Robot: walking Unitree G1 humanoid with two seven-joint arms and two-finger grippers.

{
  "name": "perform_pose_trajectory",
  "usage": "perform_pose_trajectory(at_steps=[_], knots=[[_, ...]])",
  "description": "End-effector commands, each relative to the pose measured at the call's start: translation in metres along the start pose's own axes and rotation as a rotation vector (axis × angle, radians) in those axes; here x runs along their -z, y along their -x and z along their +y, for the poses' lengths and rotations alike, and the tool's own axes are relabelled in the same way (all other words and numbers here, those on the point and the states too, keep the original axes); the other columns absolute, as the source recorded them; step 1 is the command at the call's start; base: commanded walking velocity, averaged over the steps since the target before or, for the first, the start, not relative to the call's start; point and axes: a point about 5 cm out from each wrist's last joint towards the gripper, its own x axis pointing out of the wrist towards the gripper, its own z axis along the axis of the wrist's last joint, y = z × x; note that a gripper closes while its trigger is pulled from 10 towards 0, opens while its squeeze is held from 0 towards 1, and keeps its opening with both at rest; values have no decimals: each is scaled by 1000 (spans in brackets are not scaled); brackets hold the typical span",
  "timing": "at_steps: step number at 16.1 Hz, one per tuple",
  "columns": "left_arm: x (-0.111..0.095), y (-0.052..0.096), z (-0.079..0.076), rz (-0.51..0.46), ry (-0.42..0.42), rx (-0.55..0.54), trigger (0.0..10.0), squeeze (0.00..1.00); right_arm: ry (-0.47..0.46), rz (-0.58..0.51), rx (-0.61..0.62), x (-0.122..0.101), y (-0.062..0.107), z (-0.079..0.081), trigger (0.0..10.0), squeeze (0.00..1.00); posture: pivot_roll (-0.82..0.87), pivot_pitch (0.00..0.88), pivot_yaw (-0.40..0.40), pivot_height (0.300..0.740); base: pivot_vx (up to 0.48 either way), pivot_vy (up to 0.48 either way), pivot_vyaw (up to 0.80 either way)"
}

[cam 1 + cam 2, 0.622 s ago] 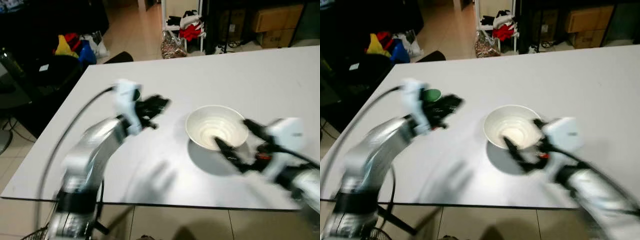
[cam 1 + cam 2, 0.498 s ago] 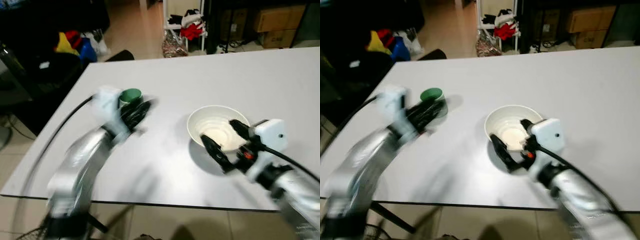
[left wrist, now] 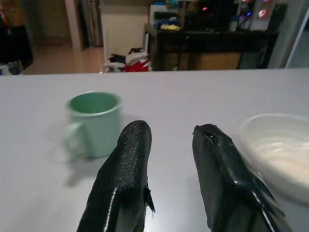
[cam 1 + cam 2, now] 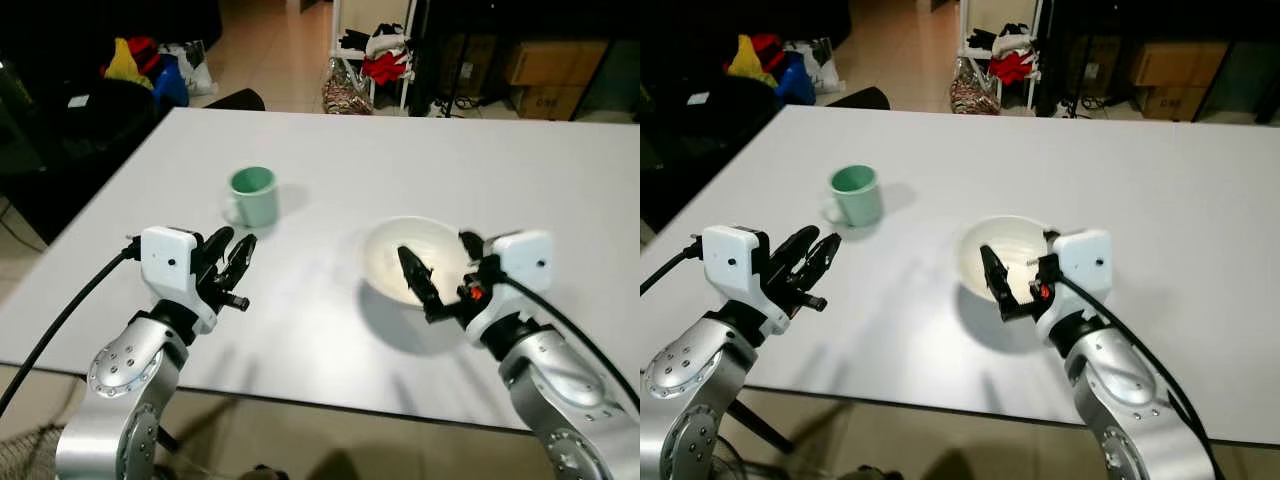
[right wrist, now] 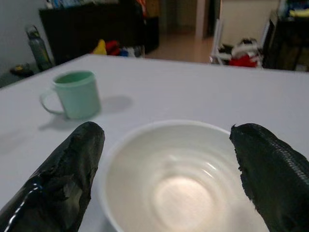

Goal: Setting the table

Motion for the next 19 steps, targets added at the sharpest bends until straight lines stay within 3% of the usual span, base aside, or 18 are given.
perform_pose_trajectory(at_steps=[1, 4, 10, 17, 19], knots=[[-4, 1, -1, -9, -17, -7, 10000, 110, -5, -12, 17, 1, -2, 1, 10000, 0, 88, 0, 47, 740, 0, -390, 0], [0, -4, -5, -5, -20, 4, 10000, 251, -6, -8, 47, 4, -3, 2, 10000, 0, 84, 0, 57, 740, 0, -386, 0], [7, -5, -7, 18, -24, 24, 10000, 247, 4, -10, 94, 6, 4, 2, 10000, 0, 50, 0, 87, 740, 0, -384, 0], [8, -5, -10, 3, -8, 31, 10000, 247, 30, -6, 83, 0, 9, 7, 10000, 0, 59, 0, 66, 740, 0, -371, 0], [7, -1, -5, -1, 4, 4, 10000, 196, 36, -5, 74, 0, 8, 7, 10000, 0, 74, 0, 49, 740, 0, 0, 0]])
